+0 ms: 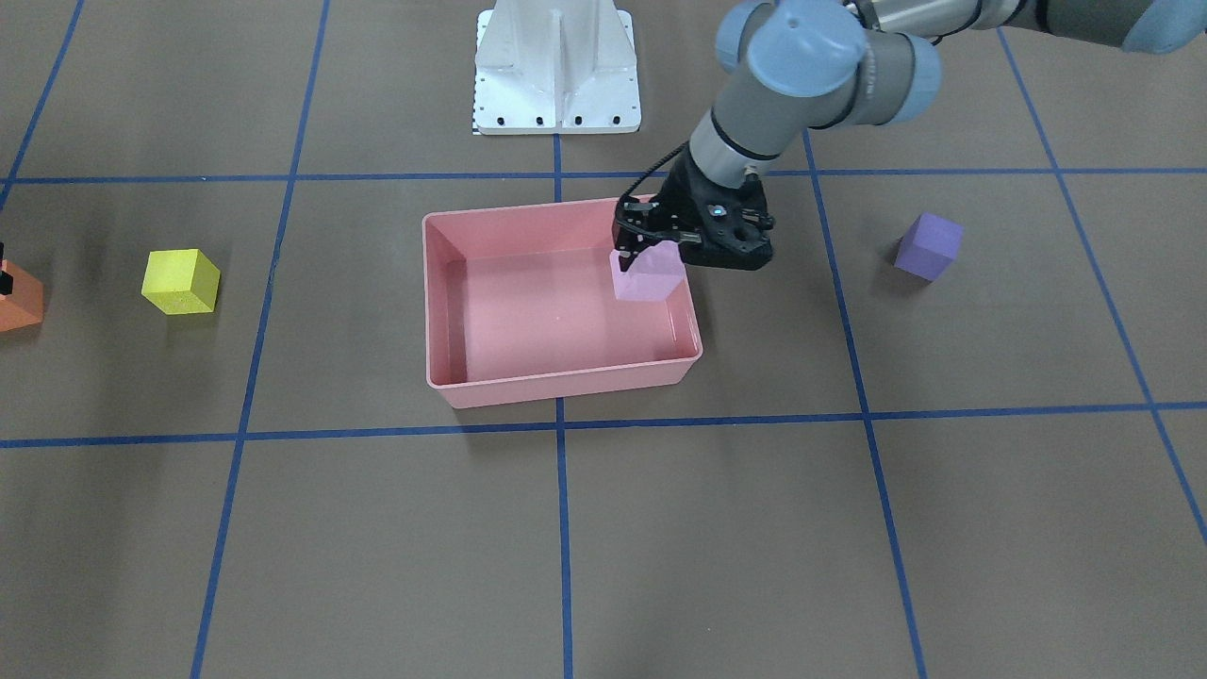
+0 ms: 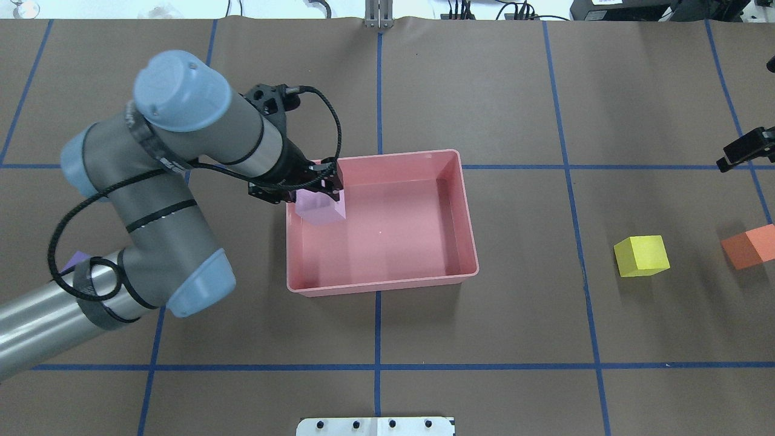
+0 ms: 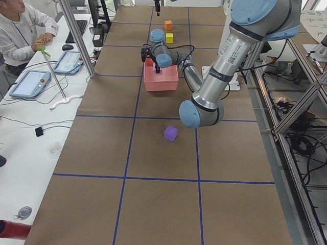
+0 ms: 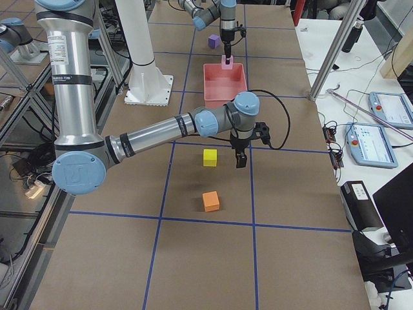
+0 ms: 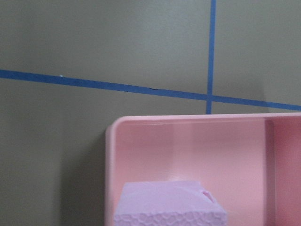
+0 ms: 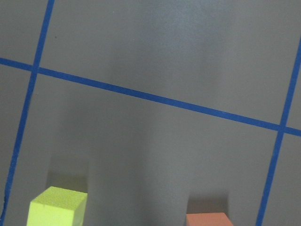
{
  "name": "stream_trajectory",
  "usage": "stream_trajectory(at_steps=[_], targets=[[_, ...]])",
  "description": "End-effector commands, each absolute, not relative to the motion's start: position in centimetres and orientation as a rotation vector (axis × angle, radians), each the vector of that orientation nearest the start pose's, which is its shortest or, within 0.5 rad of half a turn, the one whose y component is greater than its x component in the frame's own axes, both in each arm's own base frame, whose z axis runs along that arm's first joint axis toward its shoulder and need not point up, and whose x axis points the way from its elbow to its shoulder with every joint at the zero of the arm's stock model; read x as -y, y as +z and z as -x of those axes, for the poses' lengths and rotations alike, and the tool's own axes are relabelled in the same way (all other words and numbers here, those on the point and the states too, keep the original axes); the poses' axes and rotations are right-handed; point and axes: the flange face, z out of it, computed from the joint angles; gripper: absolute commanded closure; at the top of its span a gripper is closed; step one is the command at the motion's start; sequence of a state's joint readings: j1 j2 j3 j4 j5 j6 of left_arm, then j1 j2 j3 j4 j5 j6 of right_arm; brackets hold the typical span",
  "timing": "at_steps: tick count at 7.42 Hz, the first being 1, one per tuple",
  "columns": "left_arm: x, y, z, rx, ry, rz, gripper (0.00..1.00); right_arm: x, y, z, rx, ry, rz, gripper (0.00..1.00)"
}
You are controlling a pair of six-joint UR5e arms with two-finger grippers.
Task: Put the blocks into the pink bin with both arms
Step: 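Carry the light pink cube into the pink bin and release it, then withdraw the left gripper from the bin while the right gripper descends to the yellow cube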
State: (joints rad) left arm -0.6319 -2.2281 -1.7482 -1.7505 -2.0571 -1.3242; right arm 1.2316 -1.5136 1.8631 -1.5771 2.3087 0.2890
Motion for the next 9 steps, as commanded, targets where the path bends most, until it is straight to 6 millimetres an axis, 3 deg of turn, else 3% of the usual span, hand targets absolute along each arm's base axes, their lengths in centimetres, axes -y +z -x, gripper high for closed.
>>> stream_trajectory(at_steps=[1,2,3,4,5,6,7,9], targets=[[44.0,15.2,-49.6,-1.053,-0.096,-0.017,0.00,49.8,47.5,15.2,0.833,-0.109,-0.065,0.00],[45.0,14.3,-46.8,-1.068,-0.098,-0.044,0.00,49.7,47.2,15.8,0.838,-0.075,-0.065,0.00],[45.1,15.5,-41.9,-1.006,0.003,-0.039,0.00,49.2,47.1,16.5,0.840,-0.049,-0.054,0.00],[44.3,18.2,-36.6,-0.911,0.098,-0.061,0.00,48.4,47.2,18.1,0.848,-0.029,-0.043,0.00],[45.1,23.2,-31.1,-0.837,0.197,-0.116,0.00,47.2,48.0,19.6,0.841,-0.010,-0.041,0.00],[47.3,28.6,-25.4,-0.762,0.318,-0.183,0.00,45.2,49.0,21.6,0.833,0.021,-0.053,0.00],[48.3,32.2,-21.9,-0.714,0.372,-0.198,0.00,43.4,49.6,23.2,0.832,0.036,-0.062,0.00],[48.4,33.2,-20.9,-0.703,0.375,-0.196,0.00,40.6,50.1,26.6,0.769,0.060,-0.072,0.00]])
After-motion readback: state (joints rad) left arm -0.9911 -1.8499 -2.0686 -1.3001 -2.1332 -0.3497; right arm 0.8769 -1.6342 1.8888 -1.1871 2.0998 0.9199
